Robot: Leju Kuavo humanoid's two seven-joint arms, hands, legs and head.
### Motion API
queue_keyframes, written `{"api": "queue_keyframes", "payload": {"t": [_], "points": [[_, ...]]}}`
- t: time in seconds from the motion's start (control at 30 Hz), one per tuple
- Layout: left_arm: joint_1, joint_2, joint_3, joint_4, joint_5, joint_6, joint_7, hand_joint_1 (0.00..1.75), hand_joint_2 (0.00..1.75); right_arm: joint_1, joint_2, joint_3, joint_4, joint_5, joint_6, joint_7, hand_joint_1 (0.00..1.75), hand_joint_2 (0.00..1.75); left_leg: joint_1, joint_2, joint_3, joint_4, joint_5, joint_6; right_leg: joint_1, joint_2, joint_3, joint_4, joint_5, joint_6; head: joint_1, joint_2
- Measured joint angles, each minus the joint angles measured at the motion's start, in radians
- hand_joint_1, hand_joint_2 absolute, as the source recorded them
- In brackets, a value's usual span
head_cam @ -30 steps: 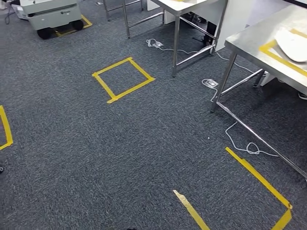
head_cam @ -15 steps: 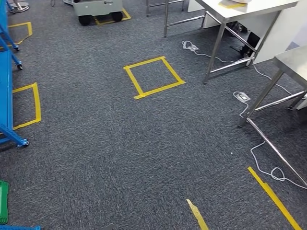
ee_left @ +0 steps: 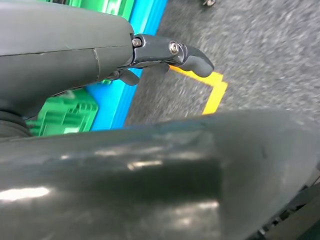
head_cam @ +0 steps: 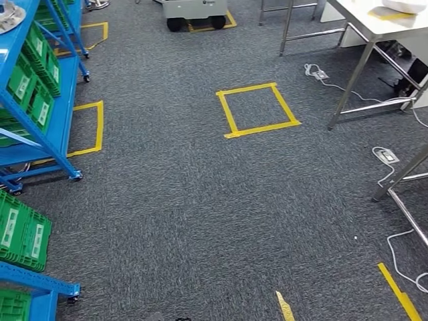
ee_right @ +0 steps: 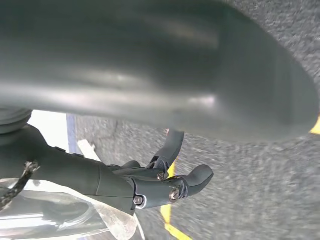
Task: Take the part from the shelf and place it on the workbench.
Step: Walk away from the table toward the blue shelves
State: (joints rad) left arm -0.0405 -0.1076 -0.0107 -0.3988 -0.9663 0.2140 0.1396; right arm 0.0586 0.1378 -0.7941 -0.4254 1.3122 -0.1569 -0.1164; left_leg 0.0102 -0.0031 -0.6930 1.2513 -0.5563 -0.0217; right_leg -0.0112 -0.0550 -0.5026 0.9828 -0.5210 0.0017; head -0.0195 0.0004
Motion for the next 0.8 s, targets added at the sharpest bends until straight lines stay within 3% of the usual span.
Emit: {"api": "queue_keyframes", "payload": {"t": [0.07,0.13,0.17,0.23,0.3,0.37,0.43,0.47,0.5,0.53,0.6,0.67,0.73,0.8], "points": [[0.0,0.001,0.0,0.0,0.0,0.0,0.0,0.0,0.0,-0.003,0.002,0.0,0.004,0.0,-0.009,0.003,0.0,0.0,-0.002,0.036,0.067,-0.129,0.063,0.002,0.002,-0.025,0.008,0.001,-0.009,0.006,0.0,0.0],[-0.004,0.002,0.0,0.0,0.0,0.001,0.0,0.0,0.0,-0.006,0.003,0.0,0.007,0.002,-0.021,0.008,0.0,0.0,-0.008,0.069,0.112,-0.218,0.086,0.014,0.007,-0.047,0.012,0.002,-0.021,0.018,0.001,0.0],[-0.005,0.002,0.0,0.0,0.0,0.001,0.0,0.0,0.0,-0.007,0.003,0.0,0.008,0.005,-0.023,0.009,0.0,0.0,-0.012,0.072,0.117,-0.23,0.081,0.02,0.009,-0.058,0.014,0.001,-0.026,0.024,0.002,0.0],[-0.002,0.003,0.0,0.0,0.0,0.001,0.0,0.0,0.0,-0.012,0.003,0.0,0.009,0.01,-0.023,0.007,0.0,0.0,-0.012,0.049,0.118,-0.235,0.081,0.035,0.007,-0.069,0.025,-0.001,-0.033,0.034,0.003,0.0],[-0.001,0.005,0.0,0.0,0.001,0.001,0.0,0.0,0.0,-0.017,0.001,0.001,0.012,0.013,-0.023,0.002,0.0,0.0,-0.009,0.028,0.12,-0.24,0.085,0.047,0.003,-0.027,0.015,0.035,-0.062,0.042,0.006,0.0],[-0.005,0.004,0.0,0.0,0.002,0.001,0.0,0.0,0.0,-0.016,-0.001,0.002,0.02,0.014,-0.024,-0.005,0.0,0.0,-0.008,0.005,0.121,-0.242,0.086,0.055,0.001,0.033,-0.045,0.156,-0.121,0.045,0.012,0.0],[-0.006,0.004,0.0,0.0,0.003,0.001,0.0,0.0,0.0,-0.013,-0.002,0.003,0.028,0.015,-0.025,-0.009,0.0,0.0,-0.01,-0.023,0.121,-0.241,0.085,0.059,0.001,0.051,-0.118,0.282,-0.157,0.044,0.013,0.0],[-0.006,0.004,0.0,0.0,0.003,0.001,0.0,0.0,0.0,-0.013,-0.003,0.003,0.031,0.015,-0.025,-0.01,0.0,0.0,-0.01,-0.038,0.122,-0.241,0.084,0.059,0.001,0.054,-0.136,0.298,-0.146,0.043,0.013,0.0],[-0.005,0.004,0.0,0.0,0.003,0.001,0.0,0.0,0.0,-0.013,-0.004,0.003,0.033,0.015,-0.025,-0.011,0.0,0.0,-0.011,-0.053,0.124,-0.241,0.084,0.058,0.0,0.056,-0.136,0.274,-0.114,0.041,0.013,0.0],[-0.005,0.004,0.0,0.0,0.003,0.001,0.0,0.0,0.0,-0.013,-0.005,0.003,0.034,0.015,-0.026,-0.012,0.0,0.0,-0.011,-0.068,0.127,-0.241,0.083,0.057,0.0,0.066,-0.118,0.216,-0.069,0.039,0.014,0.0],[-0.007,0.003,0.0,0.0,0.003,0.001,0.0,0.0,0.0,-0.013,-0.008,0.004,0.039,0.015,-0.028,-0.013,0.0,0.0,-0.01,-0.096,0.127,-0.238,0.08,0.052,-0.006,0.122,-0.07,0.086,-0.003,0.035,0.013,0.0],[-0.009,0.003,-0.001,0.0,0.004,0.0,0.0,0.0,0.0,-0.014,-0.01,0.005,0.045,0.015,-0.029,-0.015,0.0,0.0,-0.007,-0.121,0.119,-0.236,0.082,0.039,-0.007,0.161,-0.045,0.031,0.008,0.031,0.013,0.0],[-0.007,0.003,-0.001,0.0,0.004,0.0,0.0,0.0,0.0,-0.016,-0.011,0.005,0.048,0.015,-0.03,-0.017,0.0,0.0,-0.003,-0.139,0.112,-0.236,0.085,0.025,-0.006,0.142,-0.038,0.024,0.009,0.023,0.012,0.0],[-0.005,0.003,-0.001,0.0,0.005,0.0,0.0,0.0,0.0,-0.018,-0.011,0.006,0.051,0.016,-0.03,-0.019,0.0,0.0,-0.005,-0.096,0.098,-0.207,0.065,0.016,-0.006,0.114,-0.031,0.015,0.012,0.012,0.009,0.0]]}}
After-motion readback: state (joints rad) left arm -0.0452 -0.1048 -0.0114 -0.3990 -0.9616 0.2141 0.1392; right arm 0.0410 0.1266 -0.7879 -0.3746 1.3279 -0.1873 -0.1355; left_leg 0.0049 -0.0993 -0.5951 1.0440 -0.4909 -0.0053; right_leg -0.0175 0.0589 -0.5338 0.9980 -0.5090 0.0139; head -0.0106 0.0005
